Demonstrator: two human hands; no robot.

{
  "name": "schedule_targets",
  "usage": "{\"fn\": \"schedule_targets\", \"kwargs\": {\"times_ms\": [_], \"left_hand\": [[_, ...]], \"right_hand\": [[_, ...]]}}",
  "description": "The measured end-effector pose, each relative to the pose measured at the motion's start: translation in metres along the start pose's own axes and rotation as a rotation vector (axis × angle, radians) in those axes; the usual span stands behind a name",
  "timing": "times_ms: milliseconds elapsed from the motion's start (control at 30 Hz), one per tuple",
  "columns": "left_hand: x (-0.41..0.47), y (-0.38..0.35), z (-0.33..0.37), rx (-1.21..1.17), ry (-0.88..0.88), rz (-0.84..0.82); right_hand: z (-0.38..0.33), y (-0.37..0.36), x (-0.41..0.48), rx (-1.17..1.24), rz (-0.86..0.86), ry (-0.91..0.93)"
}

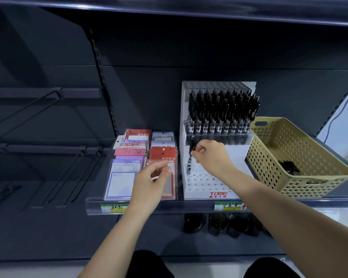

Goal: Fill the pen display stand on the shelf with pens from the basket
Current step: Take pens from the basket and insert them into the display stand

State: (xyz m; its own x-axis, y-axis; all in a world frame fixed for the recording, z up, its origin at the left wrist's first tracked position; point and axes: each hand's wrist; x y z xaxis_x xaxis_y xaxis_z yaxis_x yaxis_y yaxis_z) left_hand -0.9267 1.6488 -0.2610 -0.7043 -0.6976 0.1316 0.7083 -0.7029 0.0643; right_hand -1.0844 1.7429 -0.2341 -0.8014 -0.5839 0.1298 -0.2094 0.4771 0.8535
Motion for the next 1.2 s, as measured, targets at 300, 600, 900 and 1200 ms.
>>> {"fn": "schedule_targets", "kwargs": {"times_ms": [300, 600, 900, 1200], "left_hand": [[-0.004, -0.027, 0.009, 0.052, -0.034, -0.074], [-0.012, -0.120, 0.033, 0.183, -0.171, -0.333], [-0.009, -0.217, 0.050, 0.243, -0.107, -0.475], [0.012, -0.292, 0.042, 0.312, 0.223, -0.368]], "right_hand": [[0.028, 0.034, -0.017, 0.048, 0.000, 0.032], [0.140, 0.135, -0.050, -0.113, 0.233, -0.090], [0.241, 0.146, -0.070, -0.333, -0.005, -0.143], [0.258, 0.131, -0.073, -0.410, 0.143, 0.117]]}}
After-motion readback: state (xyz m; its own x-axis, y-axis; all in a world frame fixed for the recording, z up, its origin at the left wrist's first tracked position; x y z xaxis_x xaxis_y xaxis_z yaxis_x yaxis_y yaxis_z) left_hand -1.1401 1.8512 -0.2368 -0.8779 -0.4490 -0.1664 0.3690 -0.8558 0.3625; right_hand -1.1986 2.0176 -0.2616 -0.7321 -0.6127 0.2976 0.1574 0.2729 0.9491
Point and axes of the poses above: each hand's wrist, its own x-axis towards the middle knuckle, its own y-axis out of the back of the hand, z = x × y, and after that the axes turned 10 degrees about -x, right-handed
